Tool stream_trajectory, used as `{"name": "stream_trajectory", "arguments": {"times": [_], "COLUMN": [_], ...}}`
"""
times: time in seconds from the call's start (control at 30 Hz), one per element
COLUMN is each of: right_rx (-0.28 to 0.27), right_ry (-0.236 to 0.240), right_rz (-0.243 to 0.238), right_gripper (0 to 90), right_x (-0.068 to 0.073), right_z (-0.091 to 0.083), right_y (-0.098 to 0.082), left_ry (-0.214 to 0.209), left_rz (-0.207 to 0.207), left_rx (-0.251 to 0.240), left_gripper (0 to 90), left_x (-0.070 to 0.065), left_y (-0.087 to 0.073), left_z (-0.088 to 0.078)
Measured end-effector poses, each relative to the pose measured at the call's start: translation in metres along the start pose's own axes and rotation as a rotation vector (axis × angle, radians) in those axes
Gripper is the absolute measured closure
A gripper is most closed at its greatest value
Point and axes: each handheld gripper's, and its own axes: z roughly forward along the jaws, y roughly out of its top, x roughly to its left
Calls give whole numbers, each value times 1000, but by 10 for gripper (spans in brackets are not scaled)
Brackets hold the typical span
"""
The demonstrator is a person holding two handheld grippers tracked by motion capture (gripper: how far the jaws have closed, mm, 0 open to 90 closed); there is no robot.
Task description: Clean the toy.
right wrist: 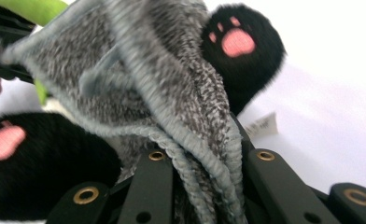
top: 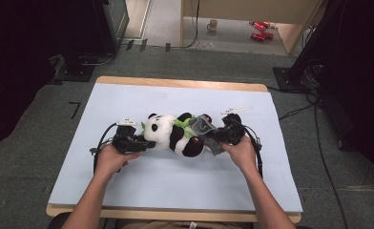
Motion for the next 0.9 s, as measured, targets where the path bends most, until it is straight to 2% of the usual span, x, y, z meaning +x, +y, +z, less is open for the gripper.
{"name": "stream_trajectory", "arguments": {"times": [0.2,0.3,0.37,0.43,0.57,0.73,0.9], "right_rx": [19,57,88,99,64,-1,-43], "right_ry": [-13,-42,-78,-84,-82,-67,-47], "right_rz": [42,58,81,99,101,59,25], "right_gripper": [787,787,786,786,788,788,788], "right_x": [-11,-17,-23,-28,-27,-15,-3], "right_z": [0,-1,-3,-6,-20,-39,-49], "right_y": [-10,-13,-16,-17,-11,4,15], "left_ry": [-14,-23,-24,-27,-28,-23,-11], "left_rz": [-16,-29,-33,-31,-27,-23,-17], "left_rx": [4,-1,1,3,7,3,-5], "left_gripper": [481,481,481,481,482,482,482], "left_x": [4,5,6,6,7,5,3], "left_y": [5,5,6,7,7,5,4], "left_z": [1,1,1,1,2,3,3]}}
